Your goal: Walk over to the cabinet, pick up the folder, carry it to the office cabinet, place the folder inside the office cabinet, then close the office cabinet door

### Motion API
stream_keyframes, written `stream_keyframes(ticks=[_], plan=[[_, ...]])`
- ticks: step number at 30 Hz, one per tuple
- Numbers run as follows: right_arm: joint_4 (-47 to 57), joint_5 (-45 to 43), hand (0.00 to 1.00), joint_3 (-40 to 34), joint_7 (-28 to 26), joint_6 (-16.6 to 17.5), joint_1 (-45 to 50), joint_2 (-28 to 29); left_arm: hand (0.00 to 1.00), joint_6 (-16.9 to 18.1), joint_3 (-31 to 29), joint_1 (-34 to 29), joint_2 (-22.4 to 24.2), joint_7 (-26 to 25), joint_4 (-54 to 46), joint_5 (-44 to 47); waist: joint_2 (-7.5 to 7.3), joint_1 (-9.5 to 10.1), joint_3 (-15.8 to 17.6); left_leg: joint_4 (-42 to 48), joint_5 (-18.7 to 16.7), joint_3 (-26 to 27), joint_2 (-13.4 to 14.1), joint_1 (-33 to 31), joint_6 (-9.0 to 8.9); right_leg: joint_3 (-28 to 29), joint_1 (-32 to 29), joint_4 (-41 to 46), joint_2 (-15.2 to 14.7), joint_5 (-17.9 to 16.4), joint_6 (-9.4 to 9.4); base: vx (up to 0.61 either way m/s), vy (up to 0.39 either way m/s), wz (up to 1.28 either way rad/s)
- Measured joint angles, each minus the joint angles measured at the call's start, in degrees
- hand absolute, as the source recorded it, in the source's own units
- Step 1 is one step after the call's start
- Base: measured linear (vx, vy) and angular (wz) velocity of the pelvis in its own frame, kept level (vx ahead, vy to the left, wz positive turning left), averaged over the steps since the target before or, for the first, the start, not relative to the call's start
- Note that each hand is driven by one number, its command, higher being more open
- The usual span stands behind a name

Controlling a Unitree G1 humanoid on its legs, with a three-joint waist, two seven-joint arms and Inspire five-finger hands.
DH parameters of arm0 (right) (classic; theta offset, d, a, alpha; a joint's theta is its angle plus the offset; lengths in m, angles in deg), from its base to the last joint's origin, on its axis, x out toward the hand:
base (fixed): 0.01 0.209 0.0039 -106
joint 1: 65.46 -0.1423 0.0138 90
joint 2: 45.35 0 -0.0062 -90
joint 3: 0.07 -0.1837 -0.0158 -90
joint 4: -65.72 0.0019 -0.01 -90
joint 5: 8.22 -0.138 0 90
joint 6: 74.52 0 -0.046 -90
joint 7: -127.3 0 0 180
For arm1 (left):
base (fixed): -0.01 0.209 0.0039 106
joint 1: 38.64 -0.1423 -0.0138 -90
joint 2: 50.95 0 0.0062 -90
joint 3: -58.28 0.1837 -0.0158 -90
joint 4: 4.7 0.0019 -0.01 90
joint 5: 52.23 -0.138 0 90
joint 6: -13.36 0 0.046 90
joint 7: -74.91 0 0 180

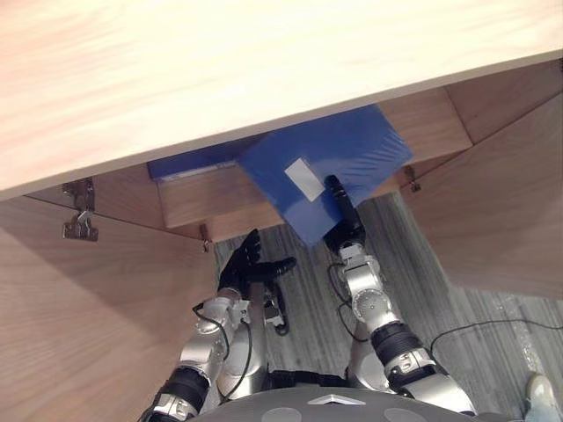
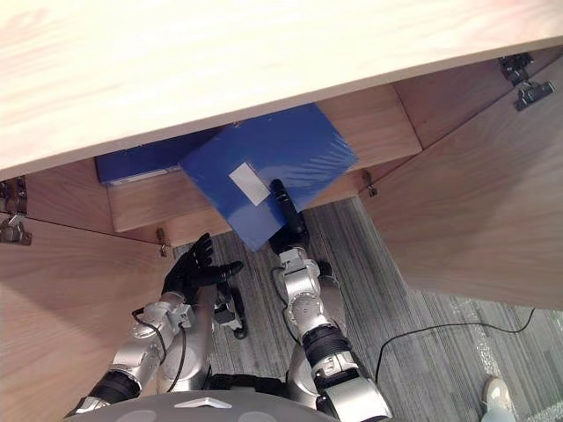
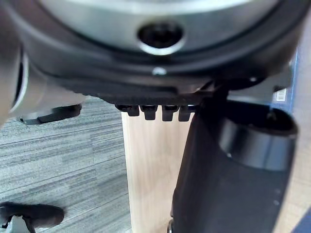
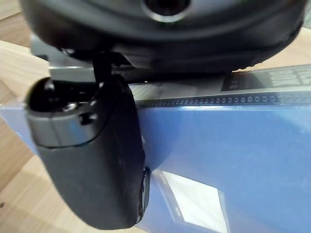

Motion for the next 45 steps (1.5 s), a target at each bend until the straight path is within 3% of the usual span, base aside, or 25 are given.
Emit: stream_keyframes(ticks=[6, 14, 20, 23, 27, 34, 40, 45], plan=[[0.21, 1.58, 0.00, 0.68, 0.00, 0.05, -1.48, -0.50, 1.00, 0.23, -0.52, 0.96, 0.88, -0.15, -0.08, -0.02, 0.03, 0.24, -0.03, -3.73, 2.24, -2.41, -0.29, -0.25, -2.17, -2.59, 1.09, -1.35, 0.54, -0.52, -0.97, 0.03, -0.097, 0.17], [0.32, 2.04, 0.00, 2.05, -0.01, 0.05, -3.17, -0.48, 1.00, 0.39, -0.56, 1.22, 1.90, -1.20, -1.38, 0.49, -0.05, 0.22, -0.03, -6.73, 5.31, -7.46, -2.58, -0.43, -4.39, -5.35, 2.40, 1.42, -0.89, -2.60, -4.24, 0.02, -0.087, 0.34], [0.32, 2.00, 0.00, 0.24, -0.02, 0.11, -2.26, -0.27, 1.00, 0.39, -0.47, 0.99, 1.81, -1.70, -1.39, 0.48, -0.30, 0.22, -0.02, -8.78, 7.28, -8.85, -4.00, -0.75, -5.15, -5.99, 2.45, 2.24, -2.25, -4.66, -3.64, -0.07, -0.084, 0.23], [0.32, 1.94, 0.00, -2.99, 0.12, 0.38, -1.16, 0.73, 1.00, 0.40, -0.28, 1.40, 1.84, -2.00, -1.39, 0.48, -1.37, -0.01, 0.00, -10.27, 8.57, -11.30, -4.67, -1.80, -6.49, -7.87, 2.46, 2.79, -2.85, -5.74, -3.96, -0.06, -0.106, 0.36], [0.93, 1.39, 0.00, -7.36, 1.18, 3.93, -1.21, 2.23, 1.00, 0.43, -0.14, 1.69, 1.91, -2.91, -1.40, 0.48, -2.79, -0.03, 0.05, -10.91, 9.90, -15.01, -5.51, -3.11, -8.26, -11.24, 2.26, 6.14, -4.21, -9.08, -5.13, -0.03, -0.118, 0.43], [2.64, 1.33, 0.00, -11.08, 3.35, 6.50, -3.65, 2.24, 1.00, 0.43, 2.54, 3.44, 1.90, -4.15, -2.10, 0.48, -4.05, -0.34, 0.07, -10.43, 11.42, -19.89, -6.75, -5.35, -10.36, -14.81, 1.46, 13.06, -6.41, -14.19, -7.08, 0.02, -0.110, 0.40], [2.65, -0.83, 0.00, -13.88, 5.70, 7.40, -6.95, 2.14, 1.00, 1.52, 3.92, 4.34, 2.65, -4.79, -3.12, 0.45, -4.67, -0.29, 0.01, -8.51, 11.62, -18.64, -6.64, -8.15, -10.43, -14.19, -1.48, 16.47, -7.86, -15.64, -7.21, -0.03, -0.027, 0.06], [2.38, -3.07, 0.00, -18.70, 9.11, 10.09, -8.78, 2.11, 1.00, 1.53, 4.27, 4.37, 2.98, -5.18, -3.25, 0.42, -4.71, 0.03, 0.01, -3.63, 10.37, -19.36, -6.82, -11.19, -10.28, -13.65, -3.39, 20.16, -8.46, -16.72, -7.10, -0.06, 0.033, 0.07]])
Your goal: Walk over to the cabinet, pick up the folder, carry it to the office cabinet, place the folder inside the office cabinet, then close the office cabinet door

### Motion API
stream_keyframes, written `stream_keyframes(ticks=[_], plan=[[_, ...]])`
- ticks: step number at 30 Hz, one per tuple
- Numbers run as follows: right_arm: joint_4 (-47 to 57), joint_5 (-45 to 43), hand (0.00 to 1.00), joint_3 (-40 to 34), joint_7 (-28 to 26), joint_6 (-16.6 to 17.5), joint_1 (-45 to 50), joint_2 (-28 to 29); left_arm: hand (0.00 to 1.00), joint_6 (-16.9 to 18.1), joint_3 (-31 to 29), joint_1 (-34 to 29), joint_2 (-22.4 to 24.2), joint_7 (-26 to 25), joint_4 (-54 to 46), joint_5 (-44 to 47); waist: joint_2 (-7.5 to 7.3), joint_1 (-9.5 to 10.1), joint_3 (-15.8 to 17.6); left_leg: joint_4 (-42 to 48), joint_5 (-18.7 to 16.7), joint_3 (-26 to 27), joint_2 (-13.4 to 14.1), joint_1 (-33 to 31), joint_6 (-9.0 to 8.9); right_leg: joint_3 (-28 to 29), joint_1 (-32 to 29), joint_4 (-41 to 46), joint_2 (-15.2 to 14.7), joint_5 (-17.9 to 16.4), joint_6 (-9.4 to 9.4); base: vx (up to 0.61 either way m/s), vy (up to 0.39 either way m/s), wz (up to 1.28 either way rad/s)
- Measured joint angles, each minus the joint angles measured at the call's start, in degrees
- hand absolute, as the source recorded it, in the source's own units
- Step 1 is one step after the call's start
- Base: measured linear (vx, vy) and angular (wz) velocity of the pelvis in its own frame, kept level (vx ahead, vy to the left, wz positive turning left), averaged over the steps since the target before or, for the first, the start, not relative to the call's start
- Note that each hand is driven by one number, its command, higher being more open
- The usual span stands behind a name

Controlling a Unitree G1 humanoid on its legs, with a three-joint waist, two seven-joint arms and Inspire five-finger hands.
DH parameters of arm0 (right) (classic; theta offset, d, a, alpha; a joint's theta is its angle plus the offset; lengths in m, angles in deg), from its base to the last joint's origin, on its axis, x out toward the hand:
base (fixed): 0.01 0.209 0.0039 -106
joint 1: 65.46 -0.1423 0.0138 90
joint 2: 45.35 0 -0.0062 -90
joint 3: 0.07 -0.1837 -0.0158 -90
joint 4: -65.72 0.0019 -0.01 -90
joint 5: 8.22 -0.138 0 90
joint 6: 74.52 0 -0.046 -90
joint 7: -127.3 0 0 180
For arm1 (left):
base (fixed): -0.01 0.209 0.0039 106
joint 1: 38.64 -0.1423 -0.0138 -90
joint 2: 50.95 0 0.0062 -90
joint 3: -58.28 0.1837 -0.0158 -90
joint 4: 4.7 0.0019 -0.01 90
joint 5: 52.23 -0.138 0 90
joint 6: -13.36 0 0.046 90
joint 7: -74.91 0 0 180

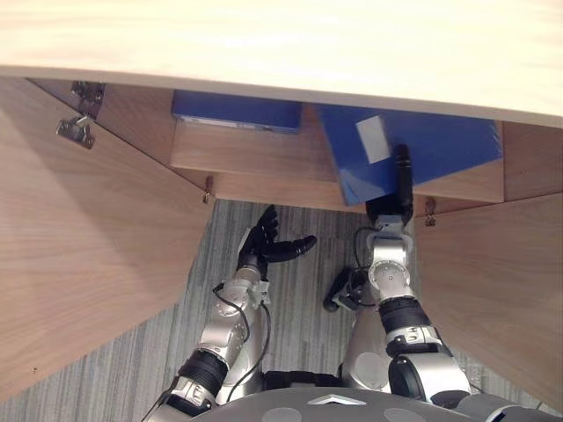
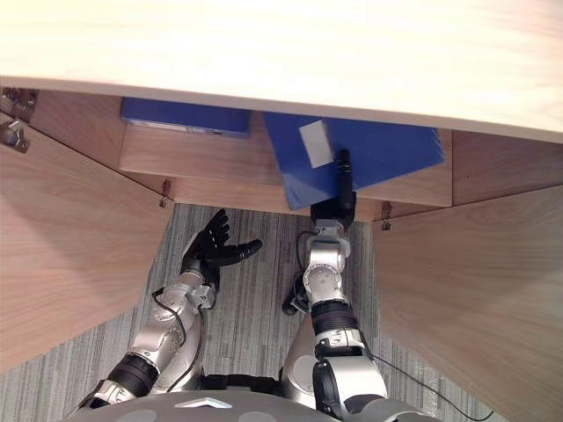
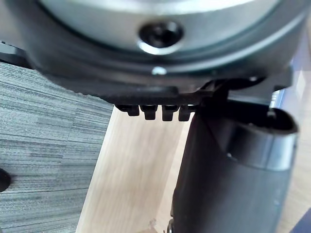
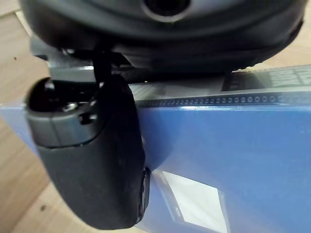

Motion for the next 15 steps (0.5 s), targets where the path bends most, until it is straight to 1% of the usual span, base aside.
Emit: stream_keyframes(ticks=[3, 4, 6, 9, 12, 13, 15], plan=[[-1.95, -0.58, 0.00, -3.11, 1.92, 1.49, -2.56, -0.26, 1.00, -0.01, -0.09, -0.02, -0.05, -0.92, 1.10, -0.04, 0.00, 0.09, 0.00, 2.14, -0.23, -0.72, -0.90, -1.57, -0.16, 0.61, -1.22, 2.33, -0.90, -0.84, 0.01, -0.09, 0.035, 0.13], [-2.78, -0.61, 0.00, -3.97, 2.52, 1.59, -3.65, -0.26, 1.00, -0.01, -0.28, -0.24, -0.15, -0.96, 1.12, -0.04, 0.01, 0.13, 0.00, 2.64, -0.66, -0.92, -0.90, -2.01, -0.54, 0.77, -1.68, 2.89, -0.92, -1.06, -0.04, -0.12, 0.020, 0.06], [-4.12, -1.51, 0.00, -4.59, 2.88, 2.33, -4.76, -0.27, 1.00, -0.01, -0.41, -0.92, -0.18, -0.96, 1.46, -0.05, 0.05, 0.14, -0.03, 3.40, -0.88, -1.20, -0.87, -2.72, -0.21, 0.79, -2.06, 3.89, -0.96, -1.73, 0.03, -0.10, -0.002, 0.06], [-5.80, -2.67, 0.00, -6.28, 3.48, 2.62, -6.71, -0.25, 1.00, 0.09, -0.42, -0.89, -0.15, -0.90, 1.61, -0.25, 0.12, 0.26, -0.06, 4.27, -0.86, -1.37, -0.75, -3.37, -0.32, 0.86, -2.95, 5.45, -1.26, -2.37, -0.42, -0.06, -0.015, 0.04], [-6.50, -4.31, 0.00, -7.96, 4.64, 2.86, -8.86, -0.31, 1.00, 0.08, -0.41, -0.95, -0.06, -0.89, 1.66, -0.26, 0.59, 0.22, -0.28, 5.33, -0.98, -1.81, -0.63, -4.37, -0.62, 0.89, -3.95, 6.69, -1.28, -2.85, -0.80, -0.03, -0.006, 0.01], [-6.86, -4.44, 0.00, -8.60, 5.15, 3.26, -9.75, -0.30, 1.00, 0.06, -0.35, -0.92, -0.01, -0.88, 1.68, -0.26, 0.78, 0.25, -0.37, 5.72, -0.70, -2.02, -0.53, -4.74, -0.97, 0.86, -4.24, 7.02, -1.19, -2.95, -0.97, 0.00, 0.000, 0.00], [-7.89, -4.48, 0.00, -10.10, 5.46, 4.14, -11.16, -0.42, 1.00, 0.05, -0.22, -0.85, -0.04, -0.89, 1.70, -0.28, 0.88, 0.28, -0.39, 6.01, -0.68, -2.12, -0.42, -4.89, -0.95, 0.87, -4.39, 7.24, -1.09, -2.98, -1.05, 0.00, 0.000, 0.00]])
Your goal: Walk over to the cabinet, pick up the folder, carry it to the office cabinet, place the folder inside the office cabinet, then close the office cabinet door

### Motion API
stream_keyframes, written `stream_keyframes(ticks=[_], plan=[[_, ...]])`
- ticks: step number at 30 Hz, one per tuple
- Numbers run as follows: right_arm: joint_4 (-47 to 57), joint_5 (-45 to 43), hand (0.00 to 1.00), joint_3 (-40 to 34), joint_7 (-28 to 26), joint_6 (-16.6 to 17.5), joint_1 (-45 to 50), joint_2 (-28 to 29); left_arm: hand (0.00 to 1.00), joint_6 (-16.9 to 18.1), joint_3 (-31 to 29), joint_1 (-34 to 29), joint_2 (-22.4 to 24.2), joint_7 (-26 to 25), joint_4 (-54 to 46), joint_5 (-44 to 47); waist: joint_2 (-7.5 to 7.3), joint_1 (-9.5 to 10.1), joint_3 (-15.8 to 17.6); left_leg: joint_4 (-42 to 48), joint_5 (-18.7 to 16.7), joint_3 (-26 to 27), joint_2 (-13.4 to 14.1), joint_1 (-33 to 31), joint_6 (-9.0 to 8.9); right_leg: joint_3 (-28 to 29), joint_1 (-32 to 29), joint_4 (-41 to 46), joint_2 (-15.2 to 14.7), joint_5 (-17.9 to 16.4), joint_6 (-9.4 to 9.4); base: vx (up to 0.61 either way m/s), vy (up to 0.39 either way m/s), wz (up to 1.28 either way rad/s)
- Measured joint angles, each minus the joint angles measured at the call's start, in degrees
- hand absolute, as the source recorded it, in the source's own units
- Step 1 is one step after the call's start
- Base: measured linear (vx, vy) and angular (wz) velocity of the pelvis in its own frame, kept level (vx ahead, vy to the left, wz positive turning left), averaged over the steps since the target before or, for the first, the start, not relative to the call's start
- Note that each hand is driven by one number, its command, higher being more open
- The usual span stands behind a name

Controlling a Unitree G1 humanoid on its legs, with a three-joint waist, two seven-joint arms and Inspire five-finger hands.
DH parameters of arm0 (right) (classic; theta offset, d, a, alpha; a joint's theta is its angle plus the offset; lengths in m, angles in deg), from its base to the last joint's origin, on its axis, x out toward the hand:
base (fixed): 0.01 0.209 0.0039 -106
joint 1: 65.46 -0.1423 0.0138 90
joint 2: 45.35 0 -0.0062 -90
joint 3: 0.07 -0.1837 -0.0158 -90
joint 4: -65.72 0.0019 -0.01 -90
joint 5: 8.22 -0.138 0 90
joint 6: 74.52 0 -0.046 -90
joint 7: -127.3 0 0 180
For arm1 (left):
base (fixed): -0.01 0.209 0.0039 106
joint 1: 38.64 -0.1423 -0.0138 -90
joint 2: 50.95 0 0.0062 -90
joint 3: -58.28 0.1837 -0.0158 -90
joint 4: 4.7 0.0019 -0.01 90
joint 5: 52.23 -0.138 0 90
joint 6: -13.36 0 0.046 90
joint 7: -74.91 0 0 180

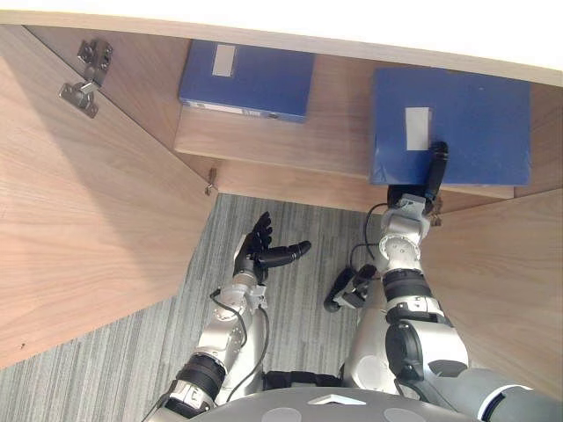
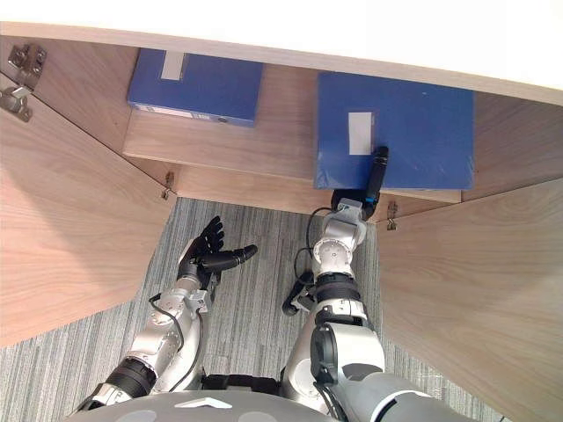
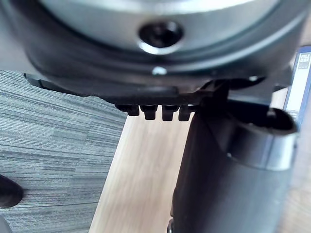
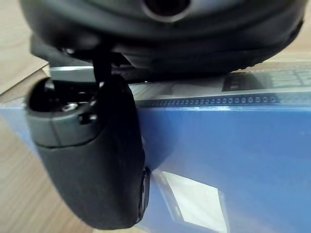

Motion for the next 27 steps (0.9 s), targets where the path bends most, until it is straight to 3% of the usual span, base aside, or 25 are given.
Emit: stream_keyframes(ticks=[3, 10, 22, 27], plan=[[-0.60, -0.68, 0.00, -2.47, 0.57, 1.28, -1.42, -0.64, 1.00, -0.01, 0.69, -0.01, 0.01, 0.05, 0.01, 0.00, 0.65, 0.61, -0.36, 0.02, 0.00, -0.18, 0.14, 0.00, -0.01, 0.00, 0.00, -0.08, 0.19, 0.00, -0.01, 0.00, 0.000, 0.00], [-4.77, -2.34, 0.00, -8.24, 2.91, 3.39, -9.33, -3.79, 1.00, -0.11, 3.18, 0.81, -0.08, 0.44, 0.44, -0.08, 5.07, 1.37, -2.29, -2.43, 1.76, -0.65, -0.49, 0.26, 0.05, -1.51, 1.10, -2.37, 0.50, 0.96, -0.09, -0.01, 0.008, 0.07], [-11.93, -4.65, 0.00, -9.73, 4.11, 3.17, -21.25, -9.67, 1.00, -0.23, 6.85, 2.67, -1.08, 1.76, 0.48, 0.31, 7.20, 1.77, -2.56, -7.50, 4.60, -1.18, -0.50, 2.32, 0.37, -3.62, 4.28, -8.15, 1.76, 3.79, -0.10, -0.01, 0.026, 0.03], [-16.31, -4.65, 0.00, -9.57, 5.39, 0.85, -22.94, -12.02, 1.00, -0.24, 6.84, 2.68, -1.13, 1.65, 0.48, 0.42, 7.39, 1.97, -2.62, -7.98, 4.93, -1.19, -0.45, 2.40, 0.33, -3.79, 4.33, -8.56, 1.91, 3.90, -0.17, 0.00, 0.000, 0.00]])
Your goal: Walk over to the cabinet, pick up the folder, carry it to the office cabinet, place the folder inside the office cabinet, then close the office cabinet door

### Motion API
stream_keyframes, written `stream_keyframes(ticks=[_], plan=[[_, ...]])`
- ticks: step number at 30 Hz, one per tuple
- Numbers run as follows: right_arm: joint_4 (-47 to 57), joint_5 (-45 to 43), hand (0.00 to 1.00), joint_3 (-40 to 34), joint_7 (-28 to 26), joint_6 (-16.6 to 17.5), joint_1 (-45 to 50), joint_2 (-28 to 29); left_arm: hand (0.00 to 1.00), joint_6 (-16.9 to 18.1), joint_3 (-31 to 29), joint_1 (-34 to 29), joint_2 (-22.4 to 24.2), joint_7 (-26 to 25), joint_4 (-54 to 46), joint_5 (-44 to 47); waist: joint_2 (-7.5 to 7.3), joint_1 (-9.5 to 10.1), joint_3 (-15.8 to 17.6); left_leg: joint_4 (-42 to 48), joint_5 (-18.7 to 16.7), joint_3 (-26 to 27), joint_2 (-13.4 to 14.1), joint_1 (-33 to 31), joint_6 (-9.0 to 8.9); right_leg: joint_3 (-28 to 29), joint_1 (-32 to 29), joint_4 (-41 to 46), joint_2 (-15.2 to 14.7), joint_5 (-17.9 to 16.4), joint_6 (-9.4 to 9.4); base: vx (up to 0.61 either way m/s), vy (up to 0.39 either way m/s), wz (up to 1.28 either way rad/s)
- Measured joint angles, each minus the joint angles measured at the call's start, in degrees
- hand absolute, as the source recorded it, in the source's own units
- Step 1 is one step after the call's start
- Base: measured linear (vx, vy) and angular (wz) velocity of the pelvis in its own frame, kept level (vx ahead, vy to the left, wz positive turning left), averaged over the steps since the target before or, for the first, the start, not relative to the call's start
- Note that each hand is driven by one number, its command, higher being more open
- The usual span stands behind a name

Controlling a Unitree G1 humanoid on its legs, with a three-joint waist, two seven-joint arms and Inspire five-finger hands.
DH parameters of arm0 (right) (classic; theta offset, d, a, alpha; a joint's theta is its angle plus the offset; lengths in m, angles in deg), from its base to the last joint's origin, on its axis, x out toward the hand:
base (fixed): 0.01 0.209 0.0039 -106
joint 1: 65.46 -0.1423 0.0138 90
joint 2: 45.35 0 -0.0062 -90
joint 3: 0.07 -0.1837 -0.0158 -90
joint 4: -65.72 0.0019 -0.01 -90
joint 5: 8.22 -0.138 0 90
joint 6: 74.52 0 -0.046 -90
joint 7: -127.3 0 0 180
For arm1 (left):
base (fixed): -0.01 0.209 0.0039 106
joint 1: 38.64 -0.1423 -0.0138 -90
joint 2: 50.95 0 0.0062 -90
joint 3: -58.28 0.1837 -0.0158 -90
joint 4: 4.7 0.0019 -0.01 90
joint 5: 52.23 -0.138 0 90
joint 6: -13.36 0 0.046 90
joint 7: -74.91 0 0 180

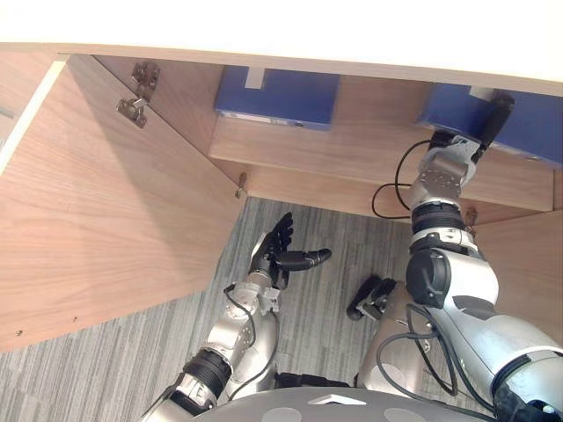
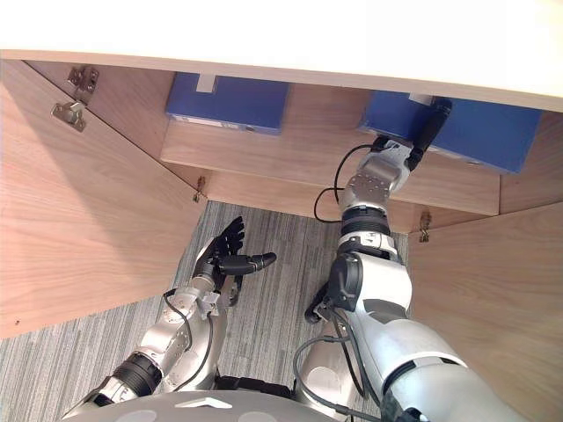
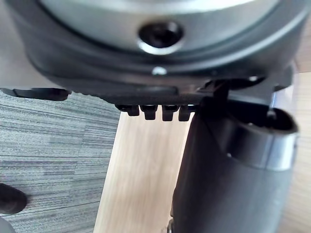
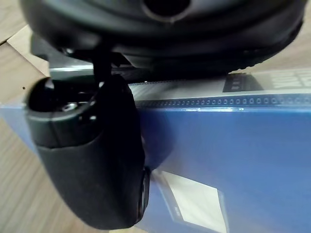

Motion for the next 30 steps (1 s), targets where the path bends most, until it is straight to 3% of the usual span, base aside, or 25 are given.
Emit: stream_keyframes(ticks=[19, 30], plan=[[-13.52, 2.68, 0.00, 7.03, 0.98, -9.47, -4.17, -4.45, 1.00, -1.20, -0.44, 0.60, 1.33, -1.74, -0.10, 2.02, 1.17, 0.03, 0.01, 1.05, -0.53, 0.34, 1.20, -0.33, -0.15, 0.48, -0.40, 0.20, 1.05, -0.09, -0.41, 0.00, 0.013, -0.02], [-18.12, 3.00, 0.00, 7.93, 0.98, -10.38, -7.02, -6.66, 1.00, -1.29, -0.44, 1.42, 2.29, -2.16, -0.09, 2.36, 2.40, 0.92, 0.42, 3.60, -1.09, 0.52, 1.67, -2.67, -0.22, 1.66, -3.52, 3.22, 0.97, -1.14, -1.35, -0.03, 0.022, -0.04]])
